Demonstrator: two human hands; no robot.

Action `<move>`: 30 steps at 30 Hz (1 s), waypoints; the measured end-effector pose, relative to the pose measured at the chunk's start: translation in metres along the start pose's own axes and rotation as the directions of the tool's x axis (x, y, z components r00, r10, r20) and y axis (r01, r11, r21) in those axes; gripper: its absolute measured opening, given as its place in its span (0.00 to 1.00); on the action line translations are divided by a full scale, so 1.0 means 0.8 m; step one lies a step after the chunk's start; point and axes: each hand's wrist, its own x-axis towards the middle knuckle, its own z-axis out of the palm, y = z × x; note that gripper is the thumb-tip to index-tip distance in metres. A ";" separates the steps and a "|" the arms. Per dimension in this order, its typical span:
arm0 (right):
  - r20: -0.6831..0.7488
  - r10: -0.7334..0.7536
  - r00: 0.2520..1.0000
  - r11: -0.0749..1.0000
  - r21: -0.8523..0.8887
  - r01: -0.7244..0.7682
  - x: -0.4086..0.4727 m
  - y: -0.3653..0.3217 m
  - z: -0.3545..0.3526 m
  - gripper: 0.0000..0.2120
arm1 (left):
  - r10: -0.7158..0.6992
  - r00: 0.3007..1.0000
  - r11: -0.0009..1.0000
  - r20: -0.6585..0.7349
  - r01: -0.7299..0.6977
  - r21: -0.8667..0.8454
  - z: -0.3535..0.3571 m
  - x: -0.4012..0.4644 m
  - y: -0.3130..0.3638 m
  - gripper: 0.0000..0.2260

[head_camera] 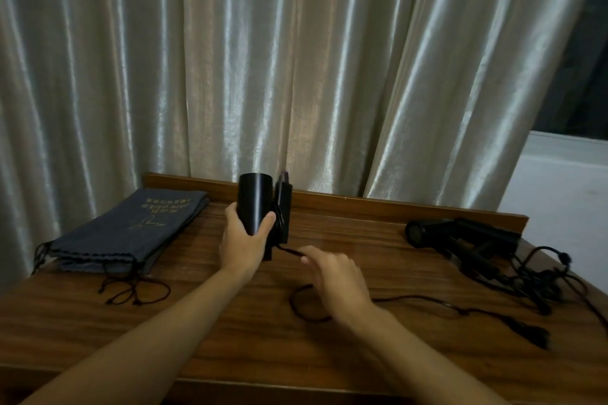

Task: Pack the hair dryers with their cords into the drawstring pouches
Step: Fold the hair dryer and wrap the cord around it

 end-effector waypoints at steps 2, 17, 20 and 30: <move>0.004 -0.152 0.988 0.958 -0.246 0.148 0.014 0.003 -0.020 0.10 | 0.074 0.994 0.970 0.079 -0.090 0.227 -0.006 0.000 -0.003 0.32; 0.155 -0.330 0.931 0.751 -0.554 0.359 0.087 0.016 -0.084 0.21 | -0.113 0.777 0.951 0.619 -0.096 0.295 -0.039 -0.004 0.006 0.46; 0.097 -0.343 0.934 0.791 -0.507 0.343 0.085 0.008 -0.074 0.19 | -0.139 0.783 0.947 0.606 -0.074 0.313 -0.033 -0.009 0.007 0.50; 0.263 -0.271 0.926 0.905 -0.257 0.338 0.084 0.006 -0.082 0.07 | -0.206 0.835 0.959 0.510 0.068 0.276 -0.031 -0.025 -0.011 0.37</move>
